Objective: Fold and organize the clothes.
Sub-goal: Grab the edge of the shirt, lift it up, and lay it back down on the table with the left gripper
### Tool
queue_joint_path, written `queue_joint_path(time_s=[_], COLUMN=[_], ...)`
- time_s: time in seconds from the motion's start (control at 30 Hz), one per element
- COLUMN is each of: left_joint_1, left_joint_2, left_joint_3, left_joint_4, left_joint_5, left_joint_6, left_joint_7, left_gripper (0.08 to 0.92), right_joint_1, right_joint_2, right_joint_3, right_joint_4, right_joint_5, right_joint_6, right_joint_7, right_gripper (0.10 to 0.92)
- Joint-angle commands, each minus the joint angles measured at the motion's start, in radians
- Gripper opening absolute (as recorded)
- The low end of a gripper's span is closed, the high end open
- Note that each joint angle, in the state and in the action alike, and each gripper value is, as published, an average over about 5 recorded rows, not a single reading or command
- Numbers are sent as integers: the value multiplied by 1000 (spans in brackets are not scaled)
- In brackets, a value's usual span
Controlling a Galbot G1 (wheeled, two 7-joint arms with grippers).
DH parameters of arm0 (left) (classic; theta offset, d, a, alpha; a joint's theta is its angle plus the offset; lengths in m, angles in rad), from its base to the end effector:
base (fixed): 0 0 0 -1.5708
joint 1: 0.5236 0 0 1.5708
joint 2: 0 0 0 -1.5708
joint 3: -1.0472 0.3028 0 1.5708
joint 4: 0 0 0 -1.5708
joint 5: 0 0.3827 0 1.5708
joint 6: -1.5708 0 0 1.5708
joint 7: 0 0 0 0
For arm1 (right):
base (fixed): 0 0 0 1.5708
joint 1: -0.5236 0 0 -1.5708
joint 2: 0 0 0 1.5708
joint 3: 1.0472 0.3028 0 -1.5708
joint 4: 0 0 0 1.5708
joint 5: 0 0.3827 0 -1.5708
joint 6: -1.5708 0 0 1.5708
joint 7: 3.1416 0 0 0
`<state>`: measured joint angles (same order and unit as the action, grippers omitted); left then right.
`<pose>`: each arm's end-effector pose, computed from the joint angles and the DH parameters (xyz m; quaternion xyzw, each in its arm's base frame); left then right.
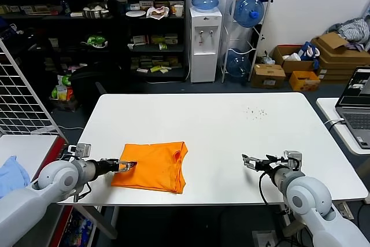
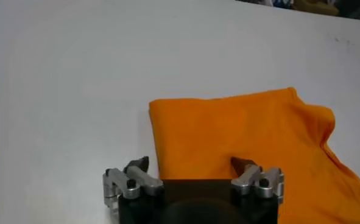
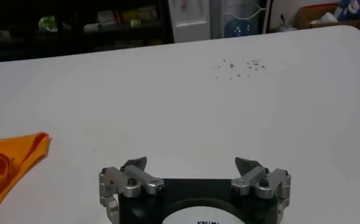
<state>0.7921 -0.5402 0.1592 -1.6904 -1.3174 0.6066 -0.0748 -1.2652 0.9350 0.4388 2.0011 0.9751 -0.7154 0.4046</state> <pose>0.3705 0.0972 -0.2525 -0.1965 -0.8717 0.0478 0.4464 0.3097 -0.0613 -0.2045 0.0322 -0.9364 -0.0553 0.3450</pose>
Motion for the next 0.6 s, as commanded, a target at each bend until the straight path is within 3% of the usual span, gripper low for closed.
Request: queue_joint_path(time_s=[0.03, 0.6], left_joint_1=[0, 3], left_joint_2=[-3, -7], left_joint_3=[10, -6], left_joint_4=[5, -9], left_joint_5=[6, -3], left_joint_6=[6, 5], left_joint_7=[7, -2], left_gripper=[801, 307], right_joint_1=[1, 3], right_joint_2=[-1, 2], right_joint_3=[0, -4], right_joint_4=[1, -1], right_joint_5=[1, 0], right_joint_6=[0, 1], right_joint_7=[1, 4], right_gripper=[921, 921])
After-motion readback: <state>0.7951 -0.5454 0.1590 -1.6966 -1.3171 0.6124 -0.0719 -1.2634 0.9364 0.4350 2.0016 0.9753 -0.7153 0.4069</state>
